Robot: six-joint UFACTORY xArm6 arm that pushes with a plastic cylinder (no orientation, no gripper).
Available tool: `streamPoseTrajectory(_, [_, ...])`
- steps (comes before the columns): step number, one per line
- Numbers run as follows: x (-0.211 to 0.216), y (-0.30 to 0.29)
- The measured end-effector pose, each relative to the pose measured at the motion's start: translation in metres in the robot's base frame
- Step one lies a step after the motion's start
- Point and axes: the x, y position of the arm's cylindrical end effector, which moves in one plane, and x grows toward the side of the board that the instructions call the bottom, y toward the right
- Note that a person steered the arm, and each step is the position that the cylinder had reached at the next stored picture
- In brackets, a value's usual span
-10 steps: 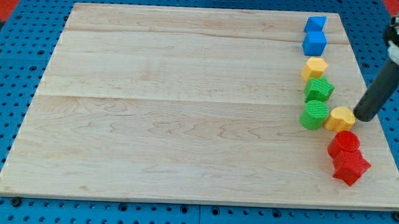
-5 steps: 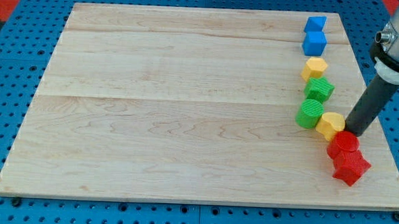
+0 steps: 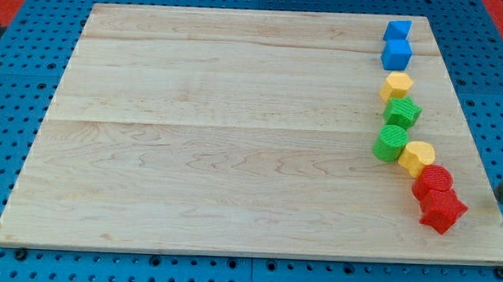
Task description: Slightly push the red blocks to the left
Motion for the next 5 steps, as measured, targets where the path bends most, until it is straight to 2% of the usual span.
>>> streamPoseTrajectory(2, [-0.001,-0.055])
streamPoseTrajectory(5, [-0.021,-0.072])
